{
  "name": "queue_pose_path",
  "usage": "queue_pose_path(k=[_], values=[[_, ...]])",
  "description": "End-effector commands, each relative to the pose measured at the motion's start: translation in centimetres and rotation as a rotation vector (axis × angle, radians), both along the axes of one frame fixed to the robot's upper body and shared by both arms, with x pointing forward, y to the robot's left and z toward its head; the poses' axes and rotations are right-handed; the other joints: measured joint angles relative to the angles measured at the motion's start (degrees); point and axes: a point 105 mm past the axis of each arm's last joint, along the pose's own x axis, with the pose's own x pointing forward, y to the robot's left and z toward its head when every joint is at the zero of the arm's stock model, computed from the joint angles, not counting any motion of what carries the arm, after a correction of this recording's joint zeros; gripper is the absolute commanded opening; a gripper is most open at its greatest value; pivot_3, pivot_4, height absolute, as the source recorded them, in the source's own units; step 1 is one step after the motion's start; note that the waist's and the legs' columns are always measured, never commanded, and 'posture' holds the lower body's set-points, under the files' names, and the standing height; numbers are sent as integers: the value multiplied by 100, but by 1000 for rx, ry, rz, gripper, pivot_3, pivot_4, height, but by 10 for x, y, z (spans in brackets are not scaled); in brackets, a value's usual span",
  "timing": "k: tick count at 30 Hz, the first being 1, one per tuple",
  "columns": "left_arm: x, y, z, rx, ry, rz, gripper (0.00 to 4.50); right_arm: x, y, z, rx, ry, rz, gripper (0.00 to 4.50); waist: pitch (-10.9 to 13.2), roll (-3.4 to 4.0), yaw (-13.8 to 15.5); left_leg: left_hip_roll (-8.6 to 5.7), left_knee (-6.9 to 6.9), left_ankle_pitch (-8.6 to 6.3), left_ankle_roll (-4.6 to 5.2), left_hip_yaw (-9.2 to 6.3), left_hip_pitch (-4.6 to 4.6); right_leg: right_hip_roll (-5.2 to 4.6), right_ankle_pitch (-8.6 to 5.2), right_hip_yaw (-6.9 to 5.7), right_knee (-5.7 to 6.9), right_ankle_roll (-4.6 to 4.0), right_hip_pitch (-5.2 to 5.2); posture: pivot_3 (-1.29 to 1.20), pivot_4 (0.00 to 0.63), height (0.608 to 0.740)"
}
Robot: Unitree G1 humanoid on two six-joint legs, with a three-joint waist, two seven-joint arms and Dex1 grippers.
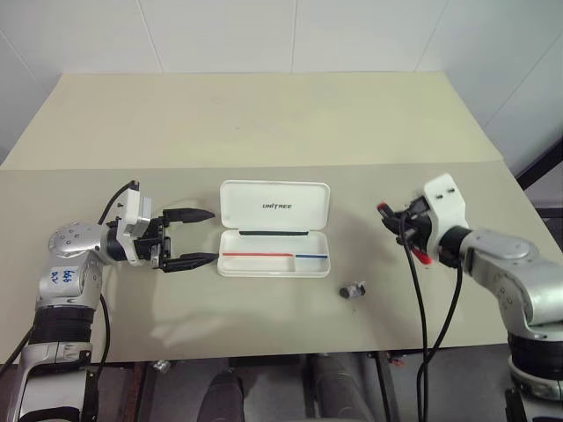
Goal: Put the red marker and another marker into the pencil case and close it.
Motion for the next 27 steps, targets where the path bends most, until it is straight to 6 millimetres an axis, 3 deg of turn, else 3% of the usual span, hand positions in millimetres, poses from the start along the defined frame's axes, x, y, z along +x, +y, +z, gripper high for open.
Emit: queue_pose_path(k=[1,4,7,11,14,21,27], values=[[-1,1,9,-6,-47,-8,4500,-10,36,21,-34,-67,192,601,0,0,10,0,0,0,0,0,-1,0,0,0,0,1,-1,0,150,740],[-1,1,10,-9,-52,-4,4500,-20,67,32,-39,-97,347,601,0,1,19,-1,1,0,0,0,-7,-2,2,0,-2,3,-2,0,150,740],[-3,4,9,-6,-52,11,4500,-37,111,38,-75,-124,568,601,1,2,5,0,-2,-1,1,0,-8,-2,7,0,-1,14,-6,0,150,740],[-4,3,10,-11,-59,23,4500,-39,150,29,-165,-154,714,601,1,2,3,2,-7,-2,3,-1,-6,-1,7,-7,5,16,-11,0,150,740],[-7,6,10,-9,-64,41,4500,-37,169,19,-233,-172,789,601,1,2,5,1,-4,-2,3,-1,-11,-2,7,-7,2,16,-11,0,150,740],[-17,13,9,-5,-63,91,4500,-19,185,-8,-376,-189,827,601,1,2,7,2,-4,-3,3,-3,-14,-3,13,-12,5,25,-14,0,150,740],[-23,16,8,-4,-61,114,4500,-9,189,-17,-408,-188,833,601,1,2,5,2,-4,-2,3,-3,-12,-3,13,-14,18,27,-20,0,150,740]])
